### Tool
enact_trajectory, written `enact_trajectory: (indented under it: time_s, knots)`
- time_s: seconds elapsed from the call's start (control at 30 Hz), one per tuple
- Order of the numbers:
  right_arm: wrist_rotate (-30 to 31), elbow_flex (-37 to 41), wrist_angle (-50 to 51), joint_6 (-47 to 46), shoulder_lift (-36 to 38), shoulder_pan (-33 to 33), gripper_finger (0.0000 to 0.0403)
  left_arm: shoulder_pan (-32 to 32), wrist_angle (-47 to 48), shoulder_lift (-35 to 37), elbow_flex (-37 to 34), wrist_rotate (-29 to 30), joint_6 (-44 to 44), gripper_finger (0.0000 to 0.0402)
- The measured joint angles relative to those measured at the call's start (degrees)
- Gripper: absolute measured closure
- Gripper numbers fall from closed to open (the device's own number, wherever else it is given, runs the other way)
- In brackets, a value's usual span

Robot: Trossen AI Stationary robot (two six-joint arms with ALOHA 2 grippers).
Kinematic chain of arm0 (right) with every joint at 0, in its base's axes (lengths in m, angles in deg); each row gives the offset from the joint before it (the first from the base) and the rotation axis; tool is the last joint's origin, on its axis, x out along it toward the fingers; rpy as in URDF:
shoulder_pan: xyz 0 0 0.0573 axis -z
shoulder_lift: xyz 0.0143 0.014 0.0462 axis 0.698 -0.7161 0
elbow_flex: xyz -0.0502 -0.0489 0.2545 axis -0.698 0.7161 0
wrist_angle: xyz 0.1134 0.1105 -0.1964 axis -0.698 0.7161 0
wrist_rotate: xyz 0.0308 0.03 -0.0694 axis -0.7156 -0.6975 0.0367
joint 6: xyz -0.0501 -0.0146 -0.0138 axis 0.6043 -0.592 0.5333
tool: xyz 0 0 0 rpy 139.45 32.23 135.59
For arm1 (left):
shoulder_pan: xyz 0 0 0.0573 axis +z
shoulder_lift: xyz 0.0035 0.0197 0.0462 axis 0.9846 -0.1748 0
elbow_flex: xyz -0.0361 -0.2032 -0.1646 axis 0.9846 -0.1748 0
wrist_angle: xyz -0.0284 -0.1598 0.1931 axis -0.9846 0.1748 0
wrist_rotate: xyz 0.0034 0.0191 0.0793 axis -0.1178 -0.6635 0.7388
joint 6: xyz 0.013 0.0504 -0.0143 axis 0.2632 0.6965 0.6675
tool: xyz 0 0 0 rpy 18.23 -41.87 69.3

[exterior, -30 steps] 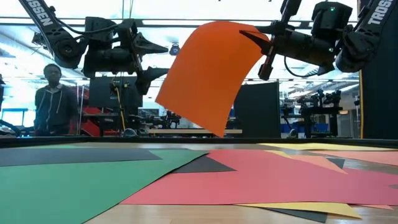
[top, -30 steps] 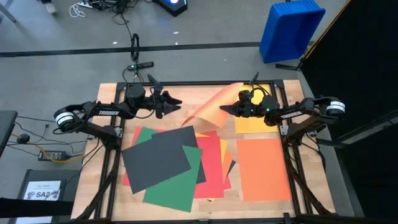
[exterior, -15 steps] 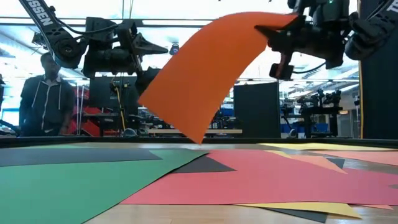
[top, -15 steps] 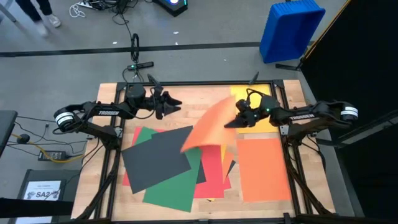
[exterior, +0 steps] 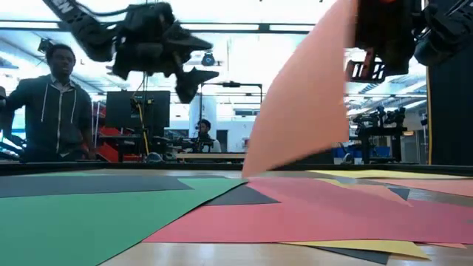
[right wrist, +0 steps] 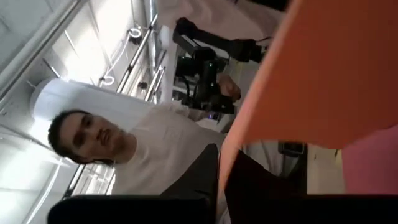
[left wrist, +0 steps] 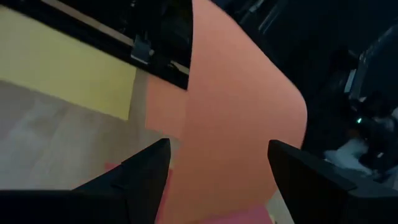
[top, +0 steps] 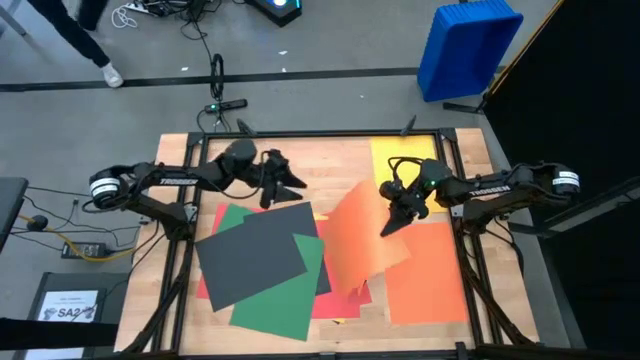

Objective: Organize paper
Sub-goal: Stack the orange colored paper on top of the orange colored paper

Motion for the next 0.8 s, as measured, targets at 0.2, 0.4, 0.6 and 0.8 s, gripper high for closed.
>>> enact_trajectory:
  time_s: [0.2, 0.4, 0.6, 0.8]
  knots:
    - [-0.15, 0.0, 0.11, 0.24, 0.0, -2.49, 0.0403, -1.87, 0.99, -10.5, 8.25, -1.99, 2.07, 0.0144]
    - [-0.24, 0.0, -0.13, 0.76, -0.02, -4.55, 0.0403, -3.23, -1.77, -23.42, 15.87, -11.64, 0.28, 0.0144]
    - [-0.24, 0.0, -0.17, 1.85, -0.04, -5.96, 0.0403, -6.08, -18.14, -29.57, 19.01, -20.95, -9.36, 0.0144]
    - [-0.11, 0.0, -0.2, 2.84, -0.04, -6.27, 0.0403, -7.79, -14.86, -30.13, 19.49, -18.55, -5.76, 0.0144]
